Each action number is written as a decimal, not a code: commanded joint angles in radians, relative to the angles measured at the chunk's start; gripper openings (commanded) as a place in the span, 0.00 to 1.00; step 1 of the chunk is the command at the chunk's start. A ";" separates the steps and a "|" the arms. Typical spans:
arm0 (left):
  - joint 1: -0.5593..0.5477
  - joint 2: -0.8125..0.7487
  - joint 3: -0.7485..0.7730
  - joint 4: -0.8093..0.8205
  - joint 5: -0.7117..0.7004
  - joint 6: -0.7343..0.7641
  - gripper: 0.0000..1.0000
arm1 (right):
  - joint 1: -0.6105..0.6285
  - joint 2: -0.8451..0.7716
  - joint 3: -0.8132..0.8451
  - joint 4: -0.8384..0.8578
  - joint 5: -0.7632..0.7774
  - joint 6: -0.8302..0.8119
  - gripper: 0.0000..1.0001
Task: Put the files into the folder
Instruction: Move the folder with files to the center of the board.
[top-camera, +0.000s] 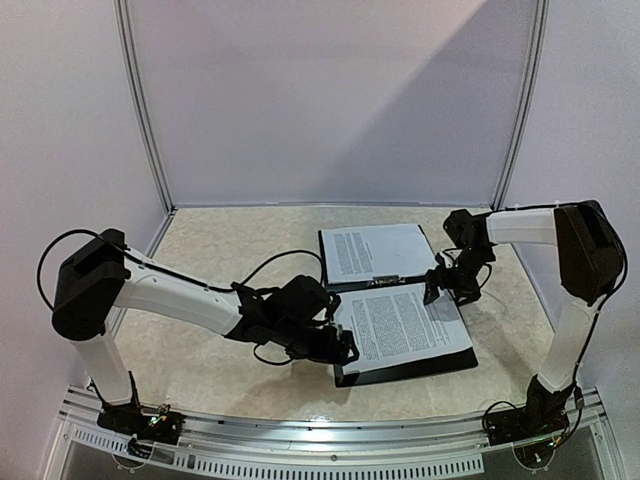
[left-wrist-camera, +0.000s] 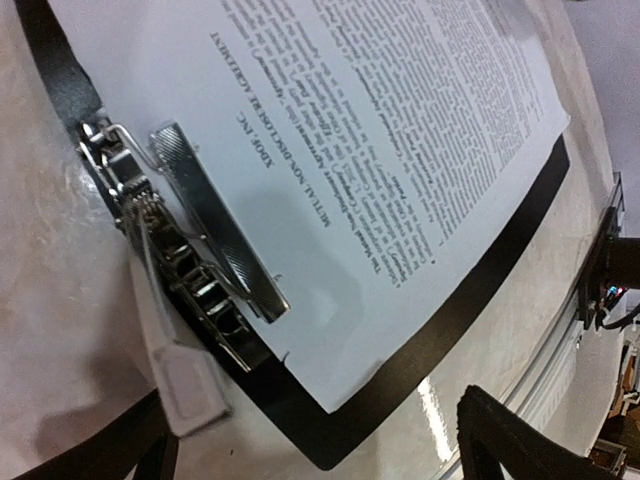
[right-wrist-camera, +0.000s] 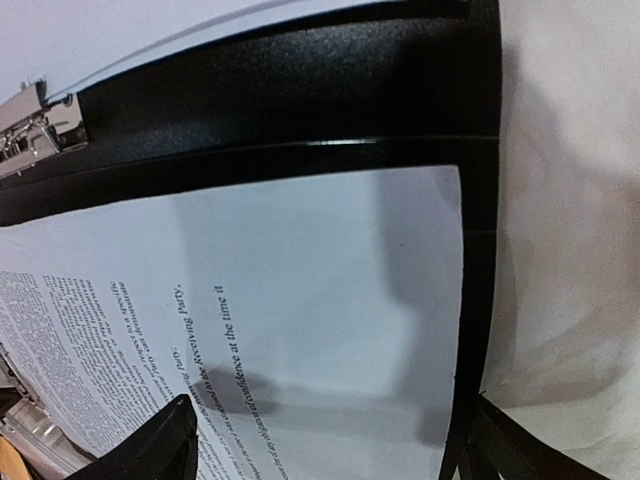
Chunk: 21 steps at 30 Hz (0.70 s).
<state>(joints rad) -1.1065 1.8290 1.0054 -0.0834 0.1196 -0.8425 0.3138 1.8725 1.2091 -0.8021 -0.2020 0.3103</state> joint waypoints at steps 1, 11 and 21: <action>0.017 -0.065 -0.044 -0.037 0.005 -0.005 0.97 | 0.026 0.075 0.068 0.055 -0.087 0.004 0.87; 0.014 -0.108 -0.100 -0.061 -0.001 -0.033 0.95 | 0.095 0.198 0.214 0.047 -0.090 0.000 0.86; 0.117 -0.317 0.156 -0.512 -0.219 0.136 0.96 | 0.089 -0.088 0.185 0.030 0.241 0.072 0.90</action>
<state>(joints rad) -1.0840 1.5921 1.0630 -0.4095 0.0124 -0.7914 0.4072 1.9778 1.4448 -0.8036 -0.0994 0.3336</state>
